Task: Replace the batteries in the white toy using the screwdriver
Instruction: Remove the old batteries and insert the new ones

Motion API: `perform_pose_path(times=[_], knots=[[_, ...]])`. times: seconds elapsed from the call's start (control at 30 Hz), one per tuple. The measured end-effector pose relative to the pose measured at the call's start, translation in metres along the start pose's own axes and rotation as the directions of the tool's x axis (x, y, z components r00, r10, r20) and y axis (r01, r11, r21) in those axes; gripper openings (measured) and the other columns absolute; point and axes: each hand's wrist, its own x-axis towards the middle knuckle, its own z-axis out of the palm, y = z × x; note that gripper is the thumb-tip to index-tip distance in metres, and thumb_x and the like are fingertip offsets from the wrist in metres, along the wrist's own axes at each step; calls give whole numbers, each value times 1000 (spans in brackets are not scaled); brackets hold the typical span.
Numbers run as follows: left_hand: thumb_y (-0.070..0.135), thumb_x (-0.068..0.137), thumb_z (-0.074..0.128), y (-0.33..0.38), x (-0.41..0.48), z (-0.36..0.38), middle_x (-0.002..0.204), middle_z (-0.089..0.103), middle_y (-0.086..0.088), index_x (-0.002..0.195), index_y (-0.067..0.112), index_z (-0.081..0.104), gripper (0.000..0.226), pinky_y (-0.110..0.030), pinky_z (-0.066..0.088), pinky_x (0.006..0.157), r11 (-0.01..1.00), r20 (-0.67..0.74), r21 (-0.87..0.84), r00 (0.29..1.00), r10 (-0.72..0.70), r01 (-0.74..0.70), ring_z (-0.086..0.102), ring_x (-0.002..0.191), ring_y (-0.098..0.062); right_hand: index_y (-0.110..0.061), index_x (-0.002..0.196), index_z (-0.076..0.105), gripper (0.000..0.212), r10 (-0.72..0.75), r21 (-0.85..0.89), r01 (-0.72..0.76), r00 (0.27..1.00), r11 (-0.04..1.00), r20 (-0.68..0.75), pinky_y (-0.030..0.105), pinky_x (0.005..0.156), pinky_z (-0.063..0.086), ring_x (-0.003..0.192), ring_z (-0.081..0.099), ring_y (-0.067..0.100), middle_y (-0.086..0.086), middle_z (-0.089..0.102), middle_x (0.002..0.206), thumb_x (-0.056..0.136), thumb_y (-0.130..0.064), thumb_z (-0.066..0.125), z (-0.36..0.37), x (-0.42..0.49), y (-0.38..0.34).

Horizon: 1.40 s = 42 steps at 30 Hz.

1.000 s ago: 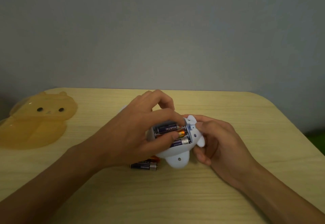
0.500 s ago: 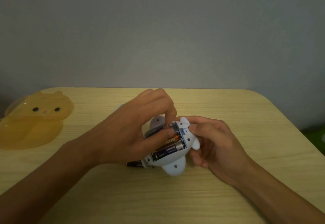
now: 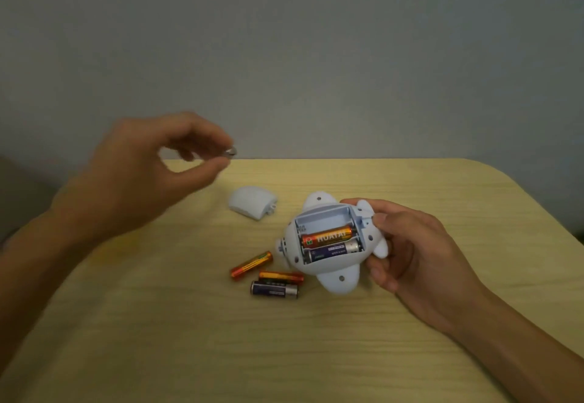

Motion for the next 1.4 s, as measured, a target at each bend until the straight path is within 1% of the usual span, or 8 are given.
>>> perform_pose_path(times=[0.1, 0.2, 0.33, 0.43, 0.53, 0.7, 1.07, 1.4], knots=[[36, 83, 81, -42, -15, -40, 96, 75, 25, 103, 39, 75, 22, -40, 60, 77, 967, 129, 212, 977, -169, 140, 72, 79, -6, -6, 102, 80, 34, 3, -1, -3, 1000, 1000, 1, 22, 34, 32, 36, 50, 16, 9, 62, 58, 83, -17, 53, 0, 0, 0], [51, 83, 79, -65, -32, -67, 85, 74, 31, 101, 53, 72, 20, -25, 54, 66, 924, 241, 312, 922, -301, 220, 72, 74, 0, -6, 103, 80, 35, 7, -14, -7, 1000, 1000, 2, 23, 34, 32, 37, 49, 16, 6, 62, 56, 82, -17, 53, 1, 0, 0], [72, 72, 71, -84, -45, -74, 78, 70, 36, 90, 66, 68, 19, -26, 48, 56, 867, 309, 420, 855, -415, 269, 65, 58, 0, -8, 101, 81, 34, 8, -18, -8, 1000, 1000, -10, 24, 34, 32, 36, 50, 16, 9, 62, 58, 82, -17, 54, 1, 0, -1], [44, 64, 95, -105, -54, -68, 73, 70, 29, 82, 64, 69, 37, -28, 51, 59, 811, 313, 507, 815, -488, 290, 64, 60, 4, -7, 102, 80, 35, 11, -7, -11, 1000, 1000, -11, 22, 34, 33, 36, 50, 16, 9, 61, 58, 82, -17, 54, 1, -1, -1], [31, 60, 100, -111, -57, -60, 71, 69, 24, 79, 57, 70, 43, -30, 55, 60, 810, 290, 514, 832, -474, 282, 63, 63, 7, -5, 104, 79, 36, 12, -4, -12, 1000, 1000, -18, 22, 33, 33, 37, 50, 17, 12, 60, 60, 81, -17, 55, 1, -1, -1], [50, 61, 93, -73, -43, -35, 68, 65, 25, 76, 51, 68, 29, -34, 55, 57, 875, 325, 447, 878, -352, 185, 62, 70, 6, -6, 104, 79, 35, 11, -7, -11, 1000, 1000, -25, 25, 33, 35, 38, 51, 18, 16, 62, 66, 81, -17, 55, 0, 0, -1], [46, 80, 82, -24, -9, 44, 89, 67, 22, 98, 34, 80, 22, -21, 45, 67, 962, 372, 271, 917, -142, 38, 60, 81, 1, -3, 105, 78, 35, 6, 8, -6, 1000, 1000, -28, 22, 34, 36, 38, 51, 18, 24, 57, 77, 82, -16, 55, -1, 0, -1], [49, 80, 80, -22, -8, 47, 92, 70, 19, 101, 34, 81, 26, -18, 41, 65, 973, 356, 220, 923, -143, 66, 61, 80, 0, -7, 99, 81, 28, 10, 13, -9, 1000, 1000, -21, 20, 33, 37, 36, 51, 18, 14, 62, 63, 81, -12, 60, 1, -1, -3]])
